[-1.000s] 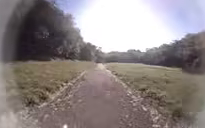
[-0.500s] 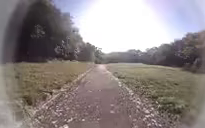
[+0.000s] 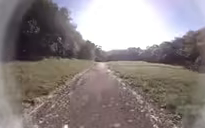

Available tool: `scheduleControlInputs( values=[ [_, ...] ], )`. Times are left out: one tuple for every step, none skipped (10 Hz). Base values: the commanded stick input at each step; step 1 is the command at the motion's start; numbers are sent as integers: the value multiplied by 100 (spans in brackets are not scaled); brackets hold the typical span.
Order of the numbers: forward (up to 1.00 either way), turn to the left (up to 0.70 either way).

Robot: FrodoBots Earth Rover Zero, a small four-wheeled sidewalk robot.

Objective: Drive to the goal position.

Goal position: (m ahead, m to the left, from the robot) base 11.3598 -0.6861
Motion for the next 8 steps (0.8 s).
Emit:
scheduleControlInputs(
  values=[
    [100,1],
    [100,1],
    [100,1],
    [100,1],
    [100,1],
    [100,1],
    [100,1],
    [100,1]
  ],
)
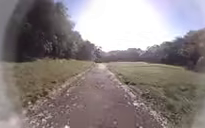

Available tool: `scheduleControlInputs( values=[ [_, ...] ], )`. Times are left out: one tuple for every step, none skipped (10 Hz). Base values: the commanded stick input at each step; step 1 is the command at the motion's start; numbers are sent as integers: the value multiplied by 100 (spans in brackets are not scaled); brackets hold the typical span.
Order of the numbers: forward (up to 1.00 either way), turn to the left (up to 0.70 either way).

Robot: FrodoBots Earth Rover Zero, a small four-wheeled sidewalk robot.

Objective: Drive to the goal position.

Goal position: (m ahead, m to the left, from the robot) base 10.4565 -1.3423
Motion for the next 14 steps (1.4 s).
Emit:
scheduleControlInputs(
  values=[
    [100,1],
    [100,1],
    [100,1],
    [100,1],
    [100,1],
    [100,1],
    [100,1],
    [100,1],
    [100,1],
    [100,1],
    [100,1],
    [100,1],
    [100,1],
    [100,1]
  ],
)
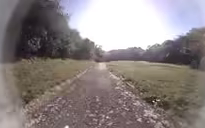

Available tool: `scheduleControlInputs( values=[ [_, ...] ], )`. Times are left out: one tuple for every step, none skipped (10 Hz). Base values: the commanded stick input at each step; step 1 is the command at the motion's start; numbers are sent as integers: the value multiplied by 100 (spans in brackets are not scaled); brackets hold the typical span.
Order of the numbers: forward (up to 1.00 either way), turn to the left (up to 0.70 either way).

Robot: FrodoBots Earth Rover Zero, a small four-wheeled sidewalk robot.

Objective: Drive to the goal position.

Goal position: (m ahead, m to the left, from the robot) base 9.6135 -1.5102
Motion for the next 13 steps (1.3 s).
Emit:
scheduleControlInputs(
  values=[
    [100,1],
    [100,1],
    [100,1],
    [100,1],
    [100,1],
    [100,2],
    [100,15],
    [100,14],
    [100,2],
    [100,1],
    [100,1],
    [100,1],
    [100,1]
  ],
)
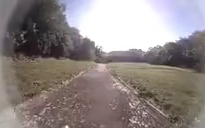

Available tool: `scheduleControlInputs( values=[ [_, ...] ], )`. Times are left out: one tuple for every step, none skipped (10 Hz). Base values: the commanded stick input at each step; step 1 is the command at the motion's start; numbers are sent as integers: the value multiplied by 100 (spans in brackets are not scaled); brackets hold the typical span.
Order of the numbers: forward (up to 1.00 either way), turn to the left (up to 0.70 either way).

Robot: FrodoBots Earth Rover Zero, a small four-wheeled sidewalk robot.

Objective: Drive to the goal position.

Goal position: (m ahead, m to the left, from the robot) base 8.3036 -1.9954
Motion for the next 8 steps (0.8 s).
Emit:
scheduleControlInputs(
  values=[
    [100,1],
    [100,1],
    [100,1],
    [100,1],
    [100,1],
    [100,1],
    [100,1],
    [100,1]
  ],
)
